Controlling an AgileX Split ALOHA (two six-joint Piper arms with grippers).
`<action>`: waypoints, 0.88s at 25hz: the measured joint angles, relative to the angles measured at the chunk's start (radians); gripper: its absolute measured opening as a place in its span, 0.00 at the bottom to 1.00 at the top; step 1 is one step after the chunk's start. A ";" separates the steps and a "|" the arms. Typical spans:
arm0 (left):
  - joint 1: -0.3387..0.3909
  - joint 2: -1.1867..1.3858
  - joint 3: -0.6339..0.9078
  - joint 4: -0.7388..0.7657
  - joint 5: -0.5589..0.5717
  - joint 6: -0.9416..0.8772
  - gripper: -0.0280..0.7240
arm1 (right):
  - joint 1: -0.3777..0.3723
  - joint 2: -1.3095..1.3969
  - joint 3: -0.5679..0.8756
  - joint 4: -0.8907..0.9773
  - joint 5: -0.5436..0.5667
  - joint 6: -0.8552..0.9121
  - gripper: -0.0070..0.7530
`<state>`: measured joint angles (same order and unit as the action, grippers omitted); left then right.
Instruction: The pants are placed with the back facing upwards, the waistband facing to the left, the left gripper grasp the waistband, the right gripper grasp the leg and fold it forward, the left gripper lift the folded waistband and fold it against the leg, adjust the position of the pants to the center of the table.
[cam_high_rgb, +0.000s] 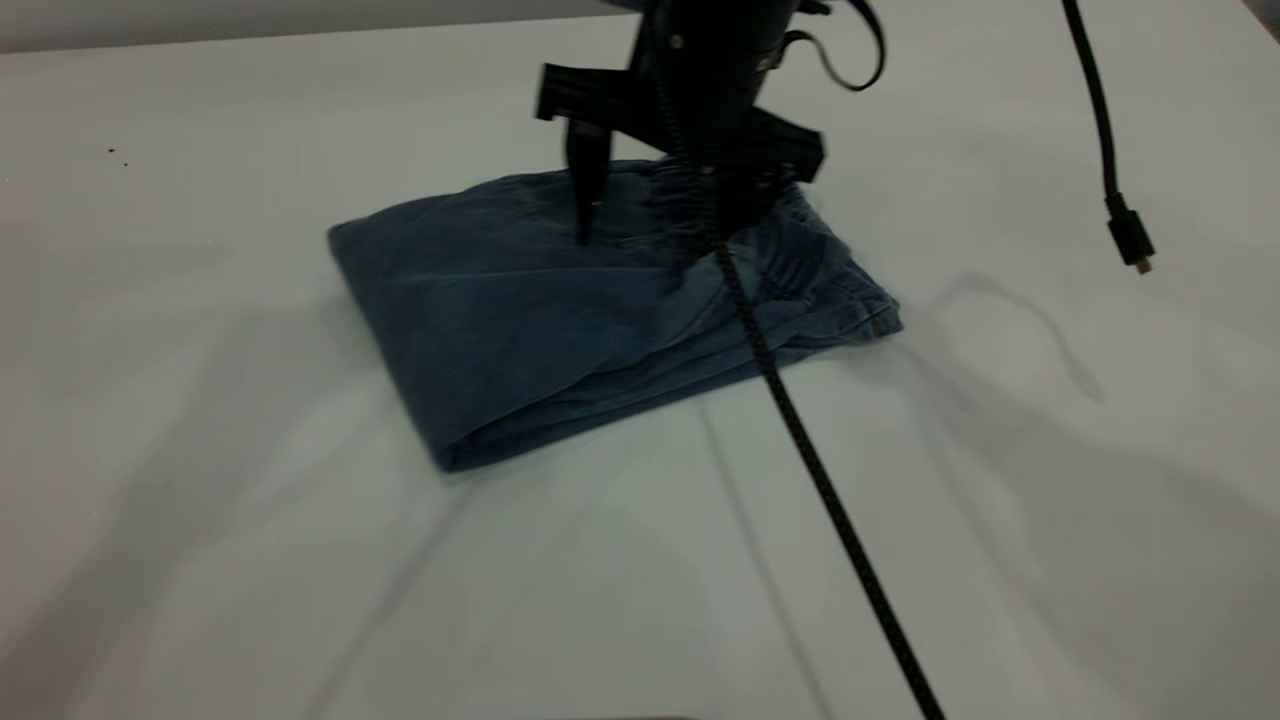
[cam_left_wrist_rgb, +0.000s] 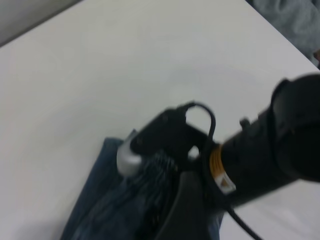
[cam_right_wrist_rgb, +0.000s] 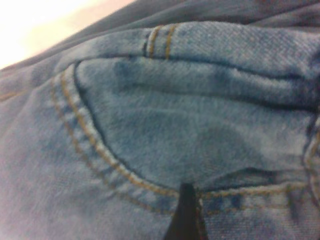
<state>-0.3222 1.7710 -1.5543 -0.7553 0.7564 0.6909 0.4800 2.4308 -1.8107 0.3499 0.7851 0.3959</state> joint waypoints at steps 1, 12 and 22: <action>0.000 0.000 0.000 0.000 0.008 0.000 0.82 | -0.004 0.000 0.000 -0.039 0.012 0.041 0.70; 0.000 0.000 0.000 0.000 0.021 -0.021 0.82 | -0.014 0.000 0.000 -0.265 0.183 0.480 0.70; 0.000 0.000 0.000 0.000 0.047 -0.021 0.82 | -0.019 0.000 0.000 -0.014 0.081 0.521 0.70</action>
<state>-0.3222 1.7710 -1.5543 -0.7549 0.8030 0.6700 0.4608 2.4308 -1.8107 0.3358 0.8663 0.9167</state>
